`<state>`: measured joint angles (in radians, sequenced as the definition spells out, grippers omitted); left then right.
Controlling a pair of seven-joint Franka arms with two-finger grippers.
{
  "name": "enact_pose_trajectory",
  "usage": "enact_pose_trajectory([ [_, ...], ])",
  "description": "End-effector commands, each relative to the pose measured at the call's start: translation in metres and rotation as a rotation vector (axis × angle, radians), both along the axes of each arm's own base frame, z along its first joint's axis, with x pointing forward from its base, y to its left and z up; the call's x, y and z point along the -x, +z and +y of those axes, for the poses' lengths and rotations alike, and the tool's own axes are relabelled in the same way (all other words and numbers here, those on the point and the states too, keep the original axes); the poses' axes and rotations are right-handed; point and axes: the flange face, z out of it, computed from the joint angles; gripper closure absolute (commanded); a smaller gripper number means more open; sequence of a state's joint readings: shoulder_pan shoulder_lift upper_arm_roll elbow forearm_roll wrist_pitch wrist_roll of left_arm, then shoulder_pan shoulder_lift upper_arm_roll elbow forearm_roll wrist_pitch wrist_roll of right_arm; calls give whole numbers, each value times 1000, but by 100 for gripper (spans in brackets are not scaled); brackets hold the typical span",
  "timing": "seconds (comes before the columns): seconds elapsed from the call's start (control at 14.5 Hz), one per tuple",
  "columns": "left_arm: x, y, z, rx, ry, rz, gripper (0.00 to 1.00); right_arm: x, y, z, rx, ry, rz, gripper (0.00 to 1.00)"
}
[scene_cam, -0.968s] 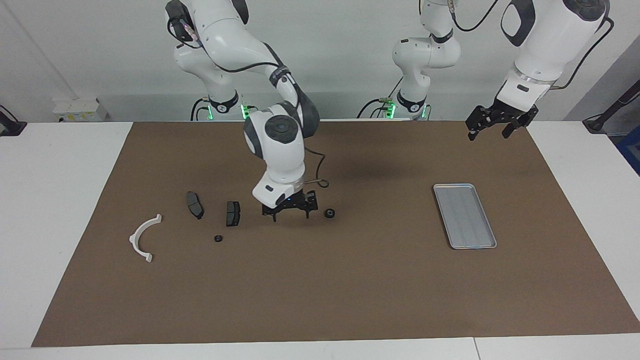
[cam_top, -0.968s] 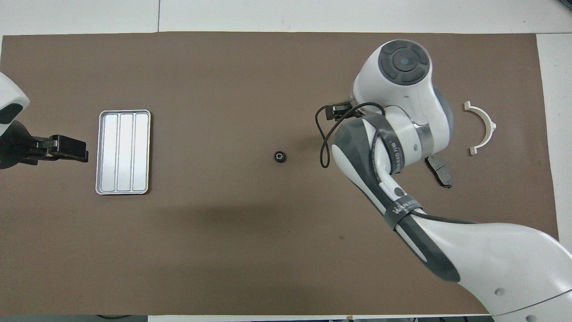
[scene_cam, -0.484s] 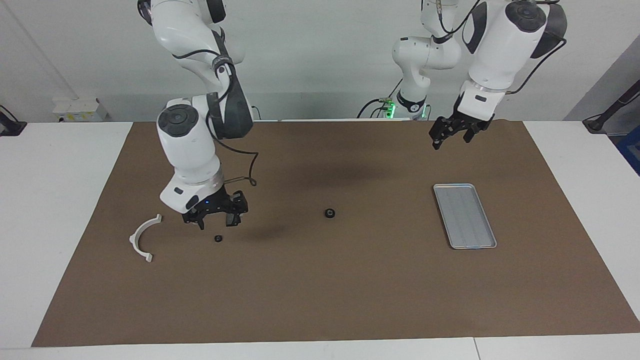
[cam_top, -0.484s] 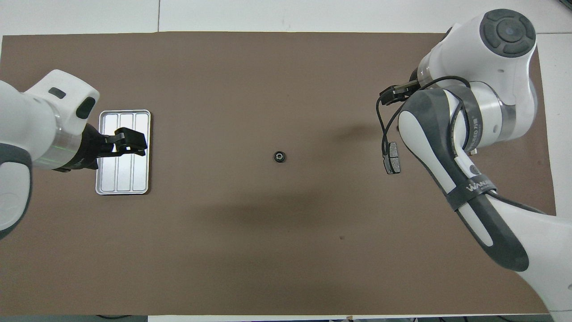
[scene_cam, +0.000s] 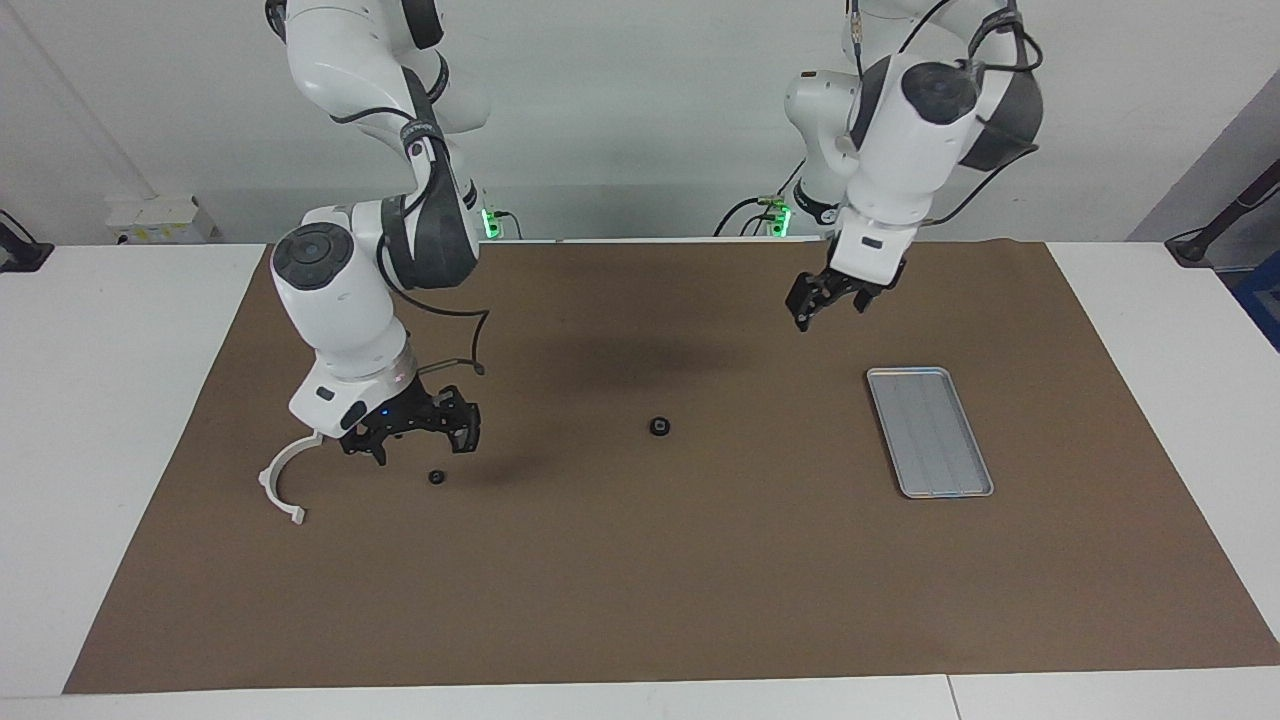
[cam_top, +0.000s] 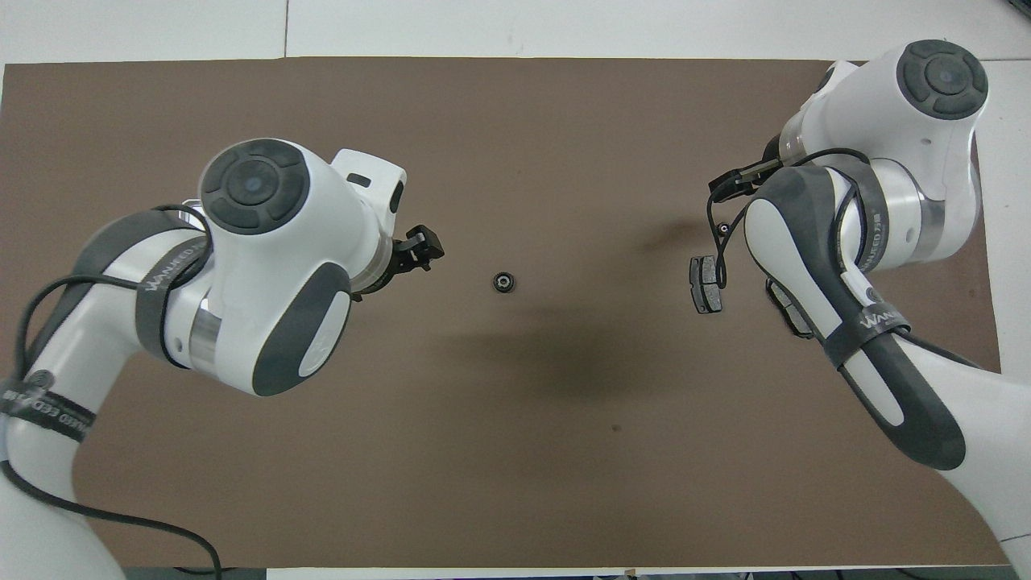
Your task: Pick bearing gear from pile to tray
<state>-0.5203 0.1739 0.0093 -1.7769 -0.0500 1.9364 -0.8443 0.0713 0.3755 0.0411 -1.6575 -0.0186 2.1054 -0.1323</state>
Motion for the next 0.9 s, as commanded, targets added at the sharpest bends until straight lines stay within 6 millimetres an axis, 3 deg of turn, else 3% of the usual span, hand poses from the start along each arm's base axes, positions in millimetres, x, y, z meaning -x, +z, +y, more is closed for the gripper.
enact_pose_trajectory([
  [0.0,-22,-54,-71,-24,71,33,0,14,-14,-4,-17,15,-6,0],
  [0.07,-34,-72,-93,-31,118,28,0,14,-19,-5,-17,17,-4,0],
  [0.14,-38,-78,-96,-29,136,28,0,15,-24,-6,-16,19,-6,0],
  [0.48,-40,-99,-91,4,148,-20,0,25,-51,-8,-14,31,-3,0],
  [0.69,-35,-109,-96,16,142,-32,0,25,-65,-13,-12,40,6,0],
  [0.83,-11,-124,-104,-3,114,-8,1,24,-74,-17,-12,47,-1,0],
])
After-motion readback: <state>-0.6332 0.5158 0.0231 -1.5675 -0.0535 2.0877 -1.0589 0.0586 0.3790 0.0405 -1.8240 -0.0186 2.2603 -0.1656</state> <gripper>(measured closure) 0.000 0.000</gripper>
